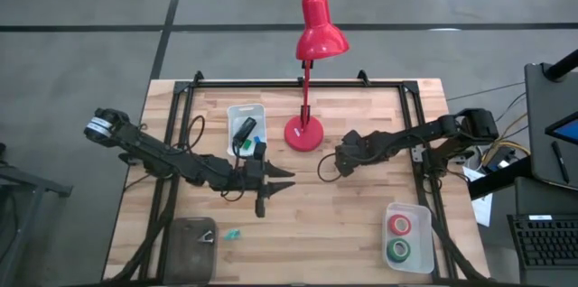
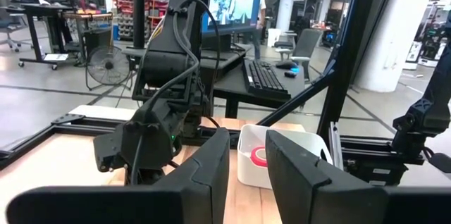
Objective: Pick and place Stapler, Stapler remover, tape
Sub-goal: Put the right blue staple remover into the black bin
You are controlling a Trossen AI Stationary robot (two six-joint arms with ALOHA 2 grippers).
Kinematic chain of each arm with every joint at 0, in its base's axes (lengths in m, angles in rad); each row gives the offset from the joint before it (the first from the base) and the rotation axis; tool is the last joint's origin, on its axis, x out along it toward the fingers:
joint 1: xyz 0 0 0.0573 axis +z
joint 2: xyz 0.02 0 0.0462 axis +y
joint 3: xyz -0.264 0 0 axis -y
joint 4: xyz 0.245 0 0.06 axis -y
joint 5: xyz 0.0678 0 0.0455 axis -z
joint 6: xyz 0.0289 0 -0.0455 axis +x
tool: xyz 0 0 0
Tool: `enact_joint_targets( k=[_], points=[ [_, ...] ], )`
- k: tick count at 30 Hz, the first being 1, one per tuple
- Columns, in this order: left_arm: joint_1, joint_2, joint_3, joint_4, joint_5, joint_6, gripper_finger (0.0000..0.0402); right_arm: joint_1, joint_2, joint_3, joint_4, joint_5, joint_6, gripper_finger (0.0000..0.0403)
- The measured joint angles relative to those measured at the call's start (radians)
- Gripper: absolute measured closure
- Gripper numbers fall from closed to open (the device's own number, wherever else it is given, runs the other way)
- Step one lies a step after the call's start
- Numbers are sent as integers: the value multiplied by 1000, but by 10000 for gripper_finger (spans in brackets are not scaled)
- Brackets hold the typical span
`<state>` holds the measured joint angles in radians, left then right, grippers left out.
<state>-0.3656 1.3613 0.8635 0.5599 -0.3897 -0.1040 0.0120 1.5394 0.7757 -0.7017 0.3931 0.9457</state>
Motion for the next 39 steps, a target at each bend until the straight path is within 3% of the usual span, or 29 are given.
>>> enact_joint_targets(
  k=[9, 18, 26, 32, 39],
  points=[
    [0, 0, 0, -4, 0, 0, 305, 0, 1, 0, 1, -4, -36, 390],
    [2, 0, 0, -26, 0, 14, 305, 35, -15, 7, 10, -23, -64, 394],
    [10, -1, 0, -91, 0, 112, 305, 158, -33, 67, 119, 4, -145, 394],
    [14, -1, 0, -199, -1, 235, 305, 290, -33, 184, 132, 194, -251, 394],
    [17, -1, 0, -230, -84, 246, 305, 450, -33, 304, 140, 476, -387, 394]
  ],
)
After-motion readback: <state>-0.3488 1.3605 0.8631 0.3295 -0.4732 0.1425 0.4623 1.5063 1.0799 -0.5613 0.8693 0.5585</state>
